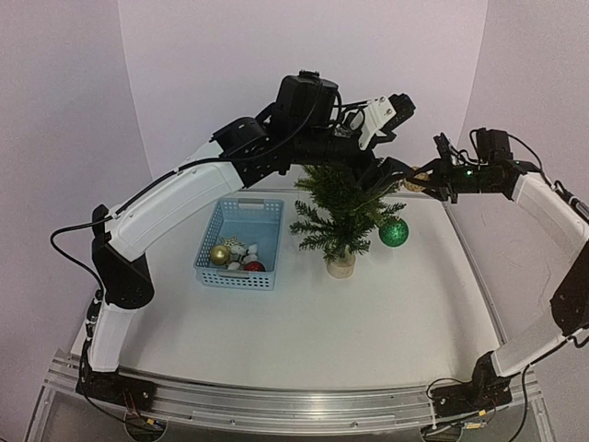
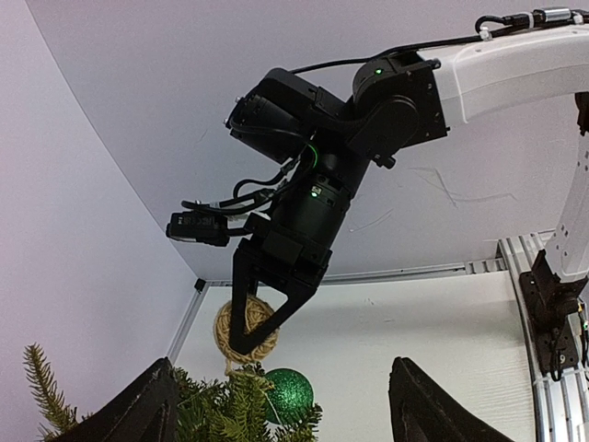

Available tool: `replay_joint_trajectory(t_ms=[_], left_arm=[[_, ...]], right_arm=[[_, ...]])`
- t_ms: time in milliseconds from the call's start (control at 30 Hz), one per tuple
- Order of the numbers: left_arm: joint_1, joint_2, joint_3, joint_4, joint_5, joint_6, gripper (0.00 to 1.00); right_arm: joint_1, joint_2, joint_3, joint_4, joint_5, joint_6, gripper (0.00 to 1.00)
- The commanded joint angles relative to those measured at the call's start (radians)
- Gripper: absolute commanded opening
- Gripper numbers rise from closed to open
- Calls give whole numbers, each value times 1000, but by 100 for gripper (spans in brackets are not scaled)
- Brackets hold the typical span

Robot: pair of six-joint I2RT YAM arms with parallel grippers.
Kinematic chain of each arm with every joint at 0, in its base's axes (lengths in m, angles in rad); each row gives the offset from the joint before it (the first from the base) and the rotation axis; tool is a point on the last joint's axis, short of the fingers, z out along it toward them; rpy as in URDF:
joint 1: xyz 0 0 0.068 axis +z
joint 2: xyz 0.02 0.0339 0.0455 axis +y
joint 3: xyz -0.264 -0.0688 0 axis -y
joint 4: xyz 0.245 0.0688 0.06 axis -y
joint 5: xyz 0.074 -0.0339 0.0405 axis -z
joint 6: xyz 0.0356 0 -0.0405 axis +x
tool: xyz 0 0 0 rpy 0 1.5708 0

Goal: Decorate the small christmas tree

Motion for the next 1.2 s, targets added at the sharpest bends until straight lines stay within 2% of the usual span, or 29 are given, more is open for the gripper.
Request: replay_joint_trajectory(t_ms=[0,467,767,933,1000,1167], left_arm=[[4,-65,4,-9,-8,12,77],[4,-66,3,-18,-10,13,77],[4,-67,3,-19,-14,15,77],[4,-65,2,-17,-17,16,77],[4,-66,2,-15,-18,19,77],[3,-67,2,-14,-25,27,77]], right_arm=[[-2,-28,-45,32,-23,11,0],[-3,-82,-147,31,-67,23,1],[-3,-65,-153,32,-89,19,25],[-2,-49,-144,33,-98,18,45],[-2,-42,-139,33,-102,17,56],[-3,-39,-140,32,-97,16,67]])
